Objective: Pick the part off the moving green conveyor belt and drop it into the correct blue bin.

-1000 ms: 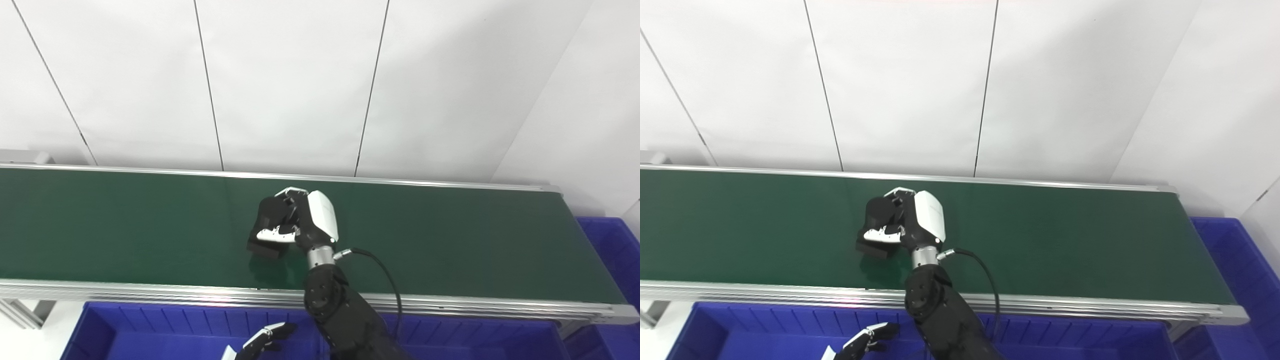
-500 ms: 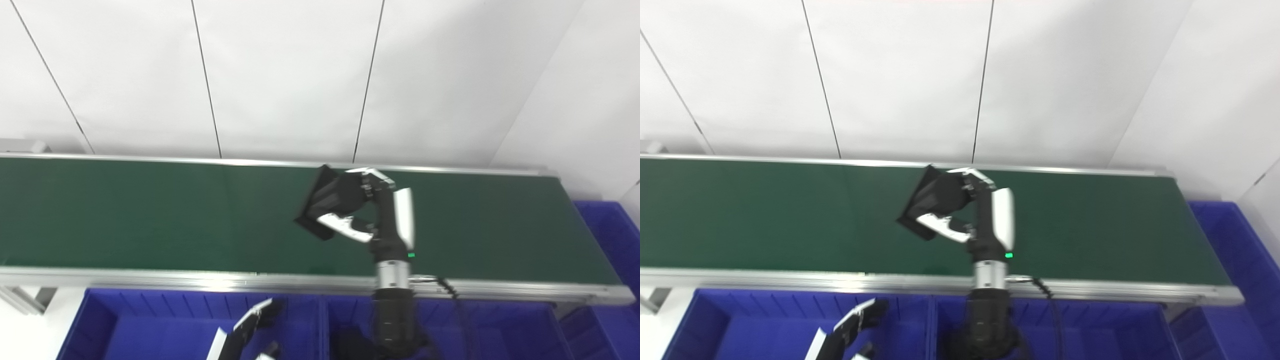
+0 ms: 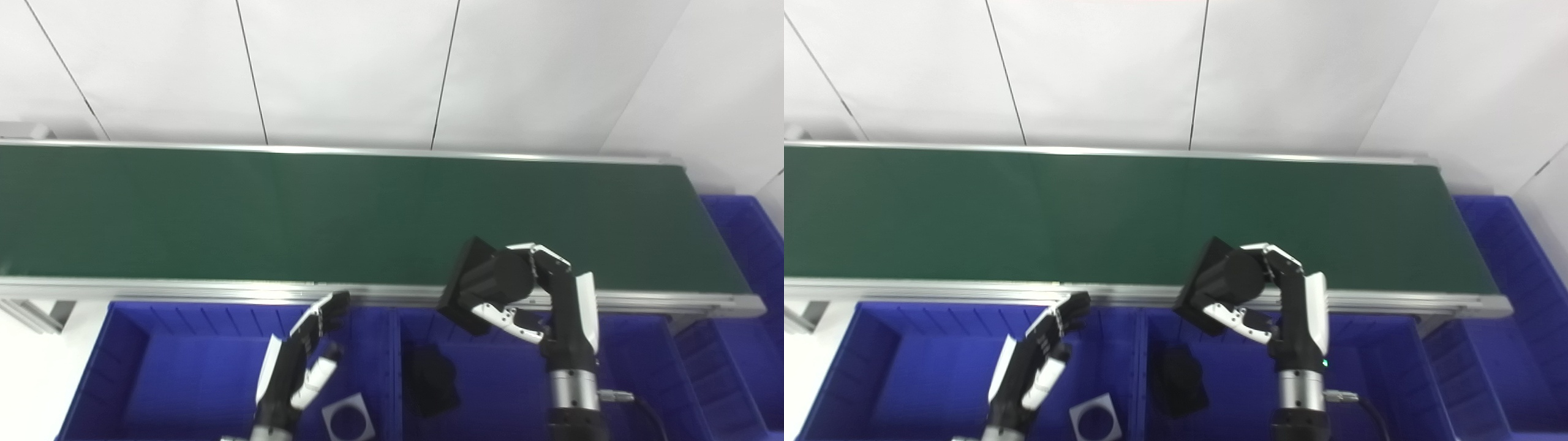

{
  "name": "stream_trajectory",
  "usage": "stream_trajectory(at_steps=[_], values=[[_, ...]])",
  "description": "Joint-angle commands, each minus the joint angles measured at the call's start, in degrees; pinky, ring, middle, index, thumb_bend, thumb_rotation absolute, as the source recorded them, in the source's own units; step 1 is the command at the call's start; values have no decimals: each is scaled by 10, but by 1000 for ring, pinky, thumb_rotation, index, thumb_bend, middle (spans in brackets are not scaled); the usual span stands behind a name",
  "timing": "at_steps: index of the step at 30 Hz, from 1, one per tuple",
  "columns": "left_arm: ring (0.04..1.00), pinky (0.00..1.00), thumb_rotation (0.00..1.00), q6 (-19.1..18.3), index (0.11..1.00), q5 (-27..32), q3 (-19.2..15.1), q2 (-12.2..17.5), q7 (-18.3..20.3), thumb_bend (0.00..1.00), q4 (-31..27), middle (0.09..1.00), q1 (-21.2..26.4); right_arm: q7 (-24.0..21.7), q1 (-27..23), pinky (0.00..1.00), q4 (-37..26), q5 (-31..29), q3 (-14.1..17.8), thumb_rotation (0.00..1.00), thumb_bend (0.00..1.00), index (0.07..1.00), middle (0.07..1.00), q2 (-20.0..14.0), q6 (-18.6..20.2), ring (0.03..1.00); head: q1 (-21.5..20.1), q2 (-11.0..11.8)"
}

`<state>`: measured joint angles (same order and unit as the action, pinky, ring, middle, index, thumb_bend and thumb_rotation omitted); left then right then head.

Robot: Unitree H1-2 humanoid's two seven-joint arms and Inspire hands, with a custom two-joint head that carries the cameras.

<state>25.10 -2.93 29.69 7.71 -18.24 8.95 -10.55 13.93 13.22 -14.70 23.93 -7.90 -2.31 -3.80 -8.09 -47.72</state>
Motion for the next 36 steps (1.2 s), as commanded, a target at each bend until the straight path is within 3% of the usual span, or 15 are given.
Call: stream_trajectory(at_steps=[1,3,6,12,16,18,19,20,21,22,23,26,29,33,36], values=[[816,771,862,18,806,2,-11,-12,15,637,-22,830,1,10,9,380,12,16,2,0,519,491,488,-4,-40,466,1,-3],[814,766,868,18,804,-2,-20,-17,23,637,-24,829,0,7,19,318,26,19,4,0,519,503,472,-8,-35,407,2,-6],[816,767,883,18,807,-12,-28,-17,30,625,-28,828,1,-1,33,226,62,31,10,0,520,492,477,-10,2,310,2,-14],[810,754,907,18,814,-15,-40,-17,43,623,-34,825,-2,-8,28,219,103,59,16,0,514,527,414,-7,56,319,-13,-20],[813,764,887,18,817,-6,-51,-18,57,618,-34,829,-4,-24,20,218,102,94,7,0,521,494,474,-5,124,320,-16,-22],[815,772,895,18,817,-6,-55,-19,63,616,-34,828,-6,-34,17,316,100,108,2,0,518,528,458,-5,153,420,-19,-22],[818,777,899,18,818,-5,-58,-19,66,624,-35,828,-7,-37,16,395,99,113,-1,56,513,513,583,-5,164,514,-19,-22],[821,780,902,18,819,-5,-61,-19,69,633,-36,829,-9,-45,17,533,96,112,-3,58,565,641,749,-5,175,662,-20,-21],[823,782,903,18,821,-5,-63,-20,73,639,-36,830,-11,-51,17,641,93,111,-4,55,617,772,848,-4,183,767,-20,-21],[824,783,902,18,821,-3,-66,-20,76,643,-37,831,-12,-48,19,746,94,109,-5,105,656,862,919,-5,176,860,-23,-22],[823,782,899,18,820,-3,-68,-20,78,643,-37,830,-13,-38,21,877,97,110,-7,238,724,951,974,-6,160,954,-25,-22],[824,784,897,18,821,-1,-74,-20,83,645,-37,831,-17,27,29,972,112,119,-13,368,799,990,995,-6,84,991,-29,-22],[820,781,893,18,816,-2,-78,-20,87,649,-40,826,-23,77,35,998,121,116,-17,521,861,1000,1000,-3,18,1000,-31,-22],[819,784,894,18,813,0,-82,-17,98,638,-45,824,-27,105,37,972,131,95,-23,563,903,1000,1000,-4,-65,1000,-31,-23],[818,785,892,18,812,1,-84,-15,104,637,-48,823,-29,98,37,994,133,75,-34,582,927,1000,1000,-12,-118,1000,-33,-23]])
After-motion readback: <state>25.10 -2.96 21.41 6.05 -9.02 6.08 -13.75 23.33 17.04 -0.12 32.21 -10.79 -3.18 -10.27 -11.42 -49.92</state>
